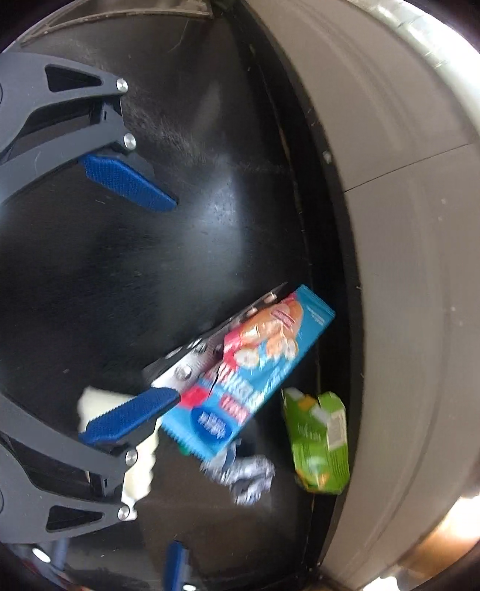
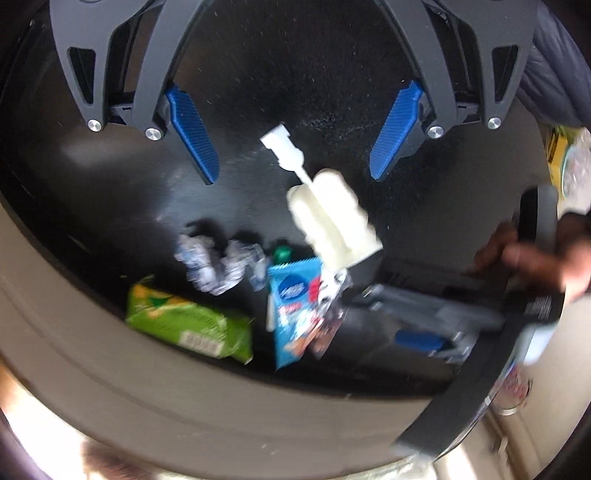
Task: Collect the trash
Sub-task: 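Grasp the pill blister pack with the left gripper while the right grasps the white foam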
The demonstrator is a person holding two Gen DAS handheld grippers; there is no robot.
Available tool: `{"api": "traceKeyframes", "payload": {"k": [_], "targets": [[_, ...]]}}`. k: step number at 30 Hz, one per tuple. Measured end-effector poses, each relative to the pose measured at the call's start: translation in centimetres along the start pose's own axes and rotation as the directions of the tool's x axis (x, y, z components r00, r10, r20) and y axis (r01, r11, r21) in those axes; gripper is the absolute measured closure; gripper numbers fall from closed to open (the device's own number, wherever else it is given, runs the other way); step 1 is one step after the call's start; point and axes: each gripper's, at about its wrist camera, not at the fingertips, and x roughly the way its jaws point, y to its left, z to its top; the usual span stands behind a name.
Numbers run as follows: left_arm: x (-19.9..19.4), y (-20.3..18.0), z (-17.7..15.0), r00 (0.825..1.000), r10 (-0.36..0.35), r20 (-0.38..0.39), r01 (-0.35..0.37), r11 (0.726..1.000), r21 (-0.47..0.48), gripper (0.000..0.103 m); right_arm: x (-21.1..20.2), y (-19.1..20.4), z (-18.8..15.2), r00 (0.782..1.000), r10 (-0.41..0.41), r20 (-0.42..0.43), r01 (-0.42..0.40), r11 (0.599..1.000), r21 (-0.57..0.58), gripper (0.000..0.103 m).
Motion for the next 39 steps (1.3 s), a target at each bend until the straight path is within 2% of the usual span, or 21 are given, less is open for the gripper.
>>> {"api": "traceKeyframes", "payload": {"k": [4, 7, 8, 10, 11, 12, 13, 15, 18, 26, 30, 39], "targets": [[1.8, 0.5, 0.3, 0.999, -0.038, -0.034, 0.038, 0.999, -0.012, 0.024, 2.3, 0.9, 0.4, 1.0, 0.003, -0.025, -0.005, 0.999, -0.043, 0.026], [1.9, 0.5, 0.5, 0.999, -0.052, 0.001, 0.052, 0.999, 0.004, 0.031, 3.3, 1.3, 0.8, 1.0, 0.01, -0.028, -0.012, 0.998, -0.054, 0.031], [1.9, 0.6, 0.7, 0.998, -0.057, 0.011, 0.057, 0.998, 0.007, 0.042, 3.8, 1.4, 1.0, 0.999, 0.008, -0.031, -0.01, 0.998, -0.059, 0.034], [1.7, 0.8, 1.0, 0.997, -0.073, 0.021, 0.073, 0.997, 0.005, 0.072, 4.4, 1.9, 1.2, 0.999, -0.005, -0.032, 0.003, 0.996, -0.084, 0.045], [1.7, 0.9, 1.2, 0.996, -0.083, 0.017, 0.083, 0.997, -0.001, 0.079, 4.5, 2.2, 1.3, 1.0, -0.007, -0.028, 0.004, 0.995, -0.1, 0.053], [1.6, 1.0, 1.2, 0.996, -0.086, 0.013, 0.086, 0.996, -0.006, 0.091, 4.5, 2.5, 1.3, 1.0, -0.008, -0.027, 0.005, 0.993, -0.115, 0.061], [1.5, 1.1, 1.2, 0.997, -0.07, 0.015, 0.07, 0.998, -0.004, 0.097, 4.4, 2.7, 1.4, 1.0, -0.004, -0.031, 0.0, 0.993, -0.119, 0.064], [0.8, 1.3, 1.0, 0.998, -0.059, 0.029, 0.059, 0.998, 0.003, 0.1, 4.2, 3.1, 1.2, 1.0, 0.0, -0.023, -0.003, 0.993, -0.122, 0.075], [-1.0, 1.4, 0.4, 0.999, -0.016, 0.052, 0.015, 1.0, 0.01, 0.1, 2.8, 3.6, 0.8, 1.0, 0.004, -0.003, -0.005, 0.994, -0.105, 0.081], [-6.2, 2.1, -2.4, 0.995, 0.057, 0.087, -0.056, 0.998, -0.015, 0.1, -2.4, 5.2, -1.4, 0.998, -0.022, 0.053, 0.025, 0.998, -0.053, 0.081], [-9.3, 1.6, -5.5, 0.992, 0.078, 0.095, -0.076, 0.997, -0.026, 0.1, -4.3, 5.9, -2.6, 0.996, -0.046, 0.078, 0.049, 0.998, -0.029, 0.081], [-12.6, 1.4, -12.0, 0.993, 0.071, 0.099, -0.069, 0.997, -0.024, 0.1, -8.2, 6.7, -5.8, 0.991, -0.082, 0.109, 0.082, 0.997, 0.004, 0.081]]}}
